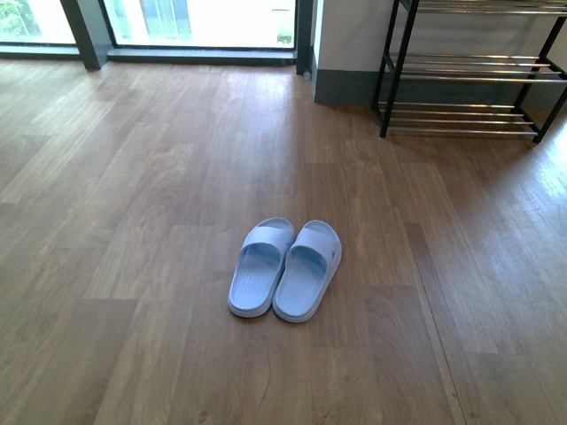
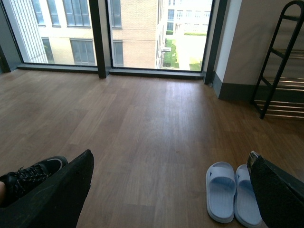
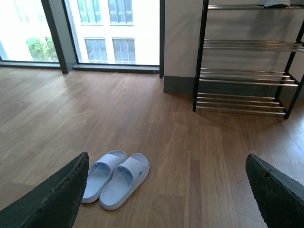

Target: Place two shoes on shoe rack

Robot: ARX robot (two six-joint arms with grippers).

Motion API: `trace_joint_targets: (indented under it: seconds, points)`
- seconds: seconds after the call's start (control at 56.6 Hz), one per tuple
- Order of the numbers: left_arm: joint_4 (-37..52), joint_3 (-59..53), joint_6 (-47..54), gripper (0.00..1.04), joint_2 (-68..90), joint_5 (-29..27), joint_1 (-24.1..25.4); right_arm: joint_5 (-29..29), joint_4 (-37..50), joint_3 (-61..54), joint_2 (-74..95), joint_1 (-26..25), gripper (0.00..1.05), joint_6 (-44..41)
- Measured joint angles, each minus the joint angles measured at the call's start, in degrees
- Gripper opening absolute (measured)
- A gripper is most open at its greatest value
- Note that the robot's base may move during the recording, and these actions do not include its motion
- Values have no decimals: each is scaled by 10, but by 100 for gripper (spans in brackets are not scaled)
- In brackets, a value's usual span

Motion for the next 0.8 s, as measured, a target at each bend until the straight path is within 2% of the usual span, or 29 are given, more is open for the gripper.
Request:
trace_joint_targets:
  seconds: [0.796]
  points:
    - [0, 0, 0, 95, 0, 0, 0, 0, 0, 0, 0, 0, 96, 0]
